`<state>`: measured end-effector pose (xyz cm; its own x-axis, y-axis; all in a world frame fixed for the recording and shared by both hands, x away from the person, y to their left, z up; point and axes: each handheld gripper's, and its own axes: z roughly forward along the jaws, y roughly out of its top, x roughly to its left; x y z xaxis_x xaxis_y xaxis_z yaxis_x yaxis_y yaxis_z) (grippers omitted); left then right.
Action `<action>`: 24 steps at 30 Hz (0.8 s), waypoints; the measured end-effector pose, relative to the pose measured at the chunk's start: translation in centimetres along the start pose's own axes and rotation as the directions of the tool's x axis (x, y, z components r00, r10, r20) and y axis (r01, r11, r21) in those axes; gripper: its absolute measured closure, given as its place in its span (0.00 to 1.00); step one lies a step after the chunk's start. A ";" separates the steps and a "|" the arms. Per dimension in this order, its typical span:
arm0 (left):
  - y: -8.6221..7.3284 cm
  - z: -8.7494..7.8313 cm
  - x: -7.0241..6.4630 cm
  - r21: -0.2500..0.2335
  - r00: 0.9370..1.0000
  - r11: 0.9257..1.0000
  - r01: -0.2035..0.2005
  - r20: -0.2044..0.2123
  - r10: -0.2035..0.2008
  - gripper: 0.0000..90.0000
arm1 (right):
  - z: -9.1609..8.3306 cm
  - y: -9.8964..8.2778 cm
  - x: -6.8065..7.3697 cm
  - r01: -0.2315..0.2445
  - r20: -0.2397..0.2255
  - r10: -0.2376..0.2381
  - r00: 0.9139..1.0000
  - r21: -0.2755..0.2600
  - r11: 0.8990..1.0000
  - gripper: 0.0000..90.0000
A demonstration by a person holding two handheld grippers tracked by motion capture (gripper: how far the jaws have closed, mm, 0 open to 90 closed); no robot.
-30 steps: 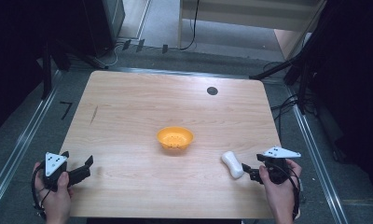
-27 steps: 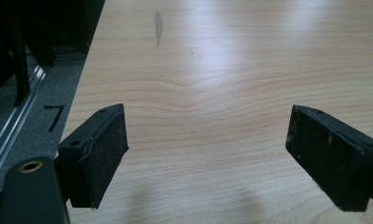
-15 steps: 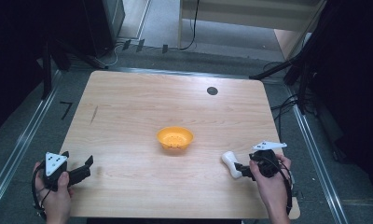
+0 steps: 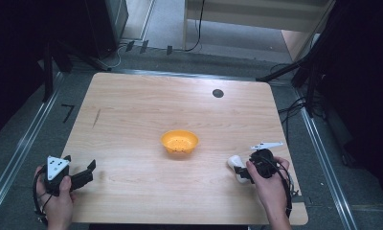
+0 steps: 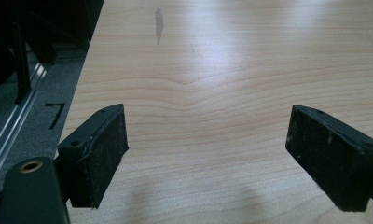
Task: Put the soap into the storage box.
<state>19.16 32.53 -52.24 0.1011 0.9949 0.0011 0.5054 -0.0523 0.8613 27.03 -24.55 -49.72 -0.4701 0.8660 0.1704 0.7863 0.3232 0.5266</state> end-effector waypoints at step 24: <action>0.0 0.1 0.0 0.004 1.000 1.000 0.001 0.001 -0.001 0.15 | 2.5 0.3 1.1 -0.018 0.072 0.010 0.997 0.109 0.994 0.54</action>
<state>19.23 32.55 -52.26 0.1017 0.9948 -0.0001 0.5092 -0.0520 0.8591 27.72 -22.59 -51.47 -0.4319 0.8946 0.1150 0.8337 0.3474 0.4293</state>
